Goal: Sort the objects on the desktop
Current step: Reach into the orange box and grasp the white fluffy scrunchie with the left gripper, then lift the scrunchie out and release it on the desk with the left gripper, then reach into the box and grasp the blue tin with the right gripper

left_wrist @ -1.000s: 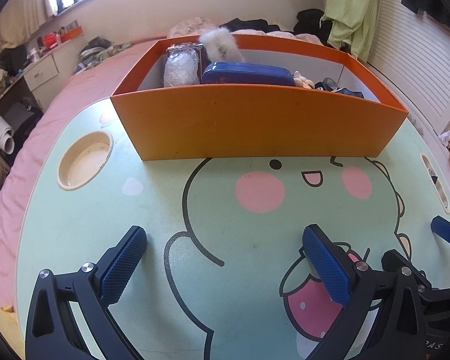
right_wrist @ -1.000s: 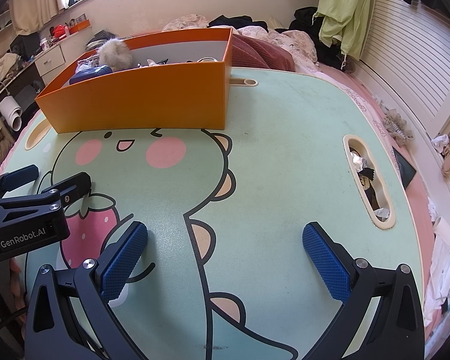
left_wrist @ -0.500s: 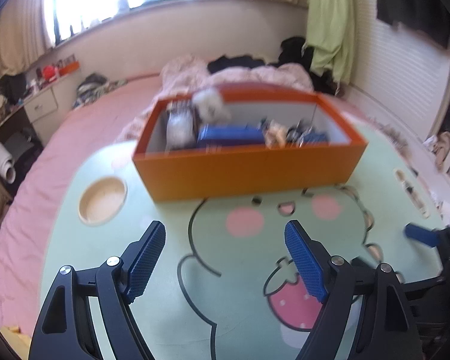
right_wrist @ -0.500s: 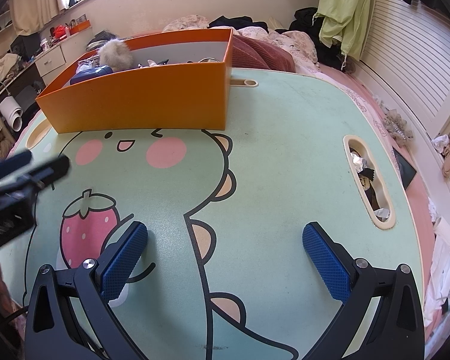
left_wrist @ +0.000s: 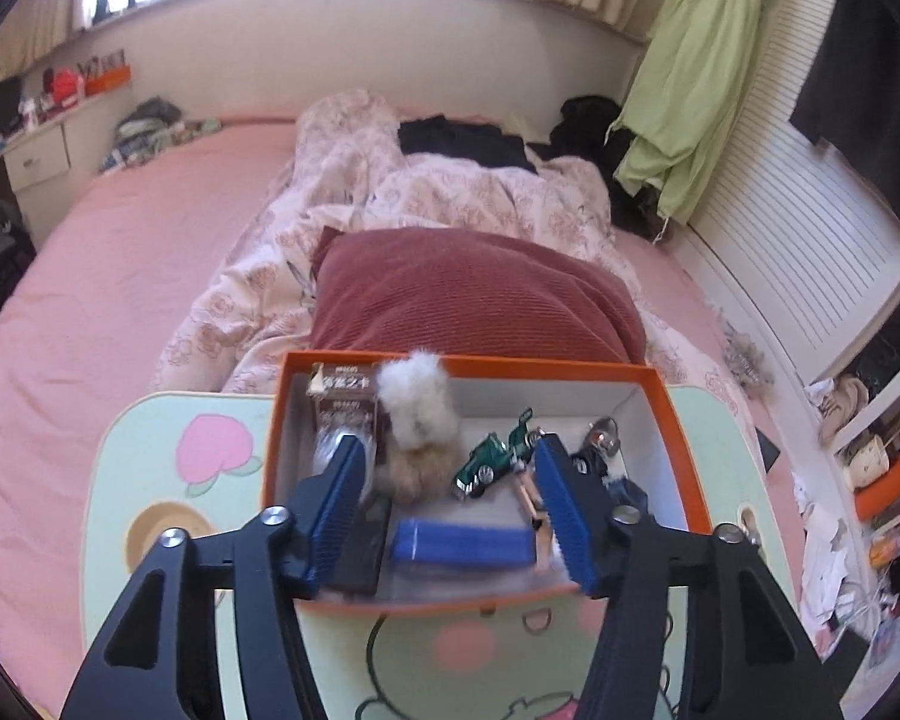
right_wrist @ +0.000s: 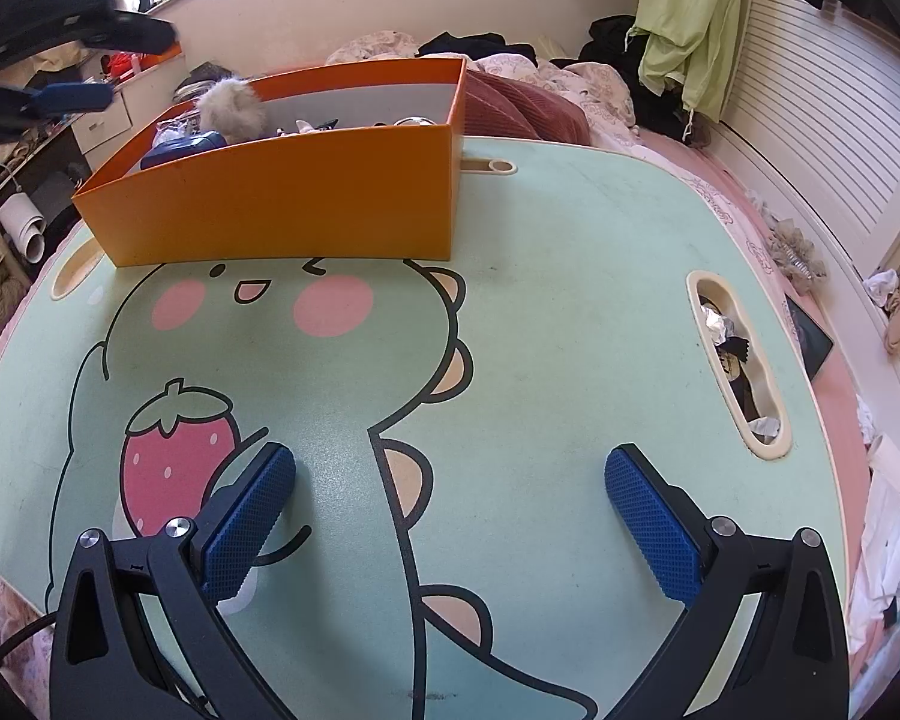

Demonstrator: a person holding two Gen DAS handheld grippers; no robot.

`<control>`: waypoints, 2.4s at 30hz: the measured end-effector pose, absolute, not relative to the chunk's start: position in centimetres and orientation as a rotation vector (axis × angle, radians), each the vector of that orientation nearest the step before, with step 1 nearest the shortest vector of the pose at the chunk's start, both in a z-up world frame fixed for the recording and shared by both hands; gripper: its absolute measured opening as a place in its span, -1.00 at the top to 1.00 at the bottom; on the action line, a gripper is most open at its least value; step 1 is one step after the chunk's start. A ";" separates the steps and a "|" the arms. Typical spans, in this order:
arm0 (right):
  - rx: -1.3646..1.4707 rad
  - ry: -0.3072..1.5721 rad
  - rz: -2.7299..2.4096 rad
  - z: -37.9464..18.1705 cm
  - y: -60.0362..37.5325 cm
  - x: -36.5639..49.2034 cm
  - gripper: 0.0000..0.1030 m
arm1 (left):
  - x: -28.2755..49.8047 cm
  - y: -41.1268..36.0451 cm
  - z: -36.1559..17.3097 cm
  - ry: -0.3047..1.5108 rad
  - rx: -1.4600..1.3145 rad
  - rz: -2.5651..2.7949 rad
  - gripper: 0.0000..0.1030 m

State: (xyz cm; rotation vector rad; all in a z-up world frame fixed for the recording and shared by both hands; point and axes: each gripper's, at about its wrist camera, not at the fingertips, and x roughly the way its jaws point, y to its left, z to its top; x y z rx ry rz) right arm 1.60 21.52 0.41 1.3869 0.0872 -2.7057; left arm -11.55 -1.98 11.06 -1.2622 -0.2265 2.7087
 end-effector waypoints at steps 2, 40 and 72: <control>1.386 0.087 -2.706 0.4 21.5 1.6 -1.00 | -13.8 -1.5 10.0 -0.201 -1.330 2.710 0.18; 1.383 0.085 -2.706 0.6 21.3 2.2 -1.00 | 0.4 -0.8 4.9 -0.350 -1.077 2.576 -0.40; 1.549 -0.237 -2.111 7.7 11.7 -12.2 -0.47 | 4.1 -1.6 1.3 -0.228 -1.277 2.658 -0.99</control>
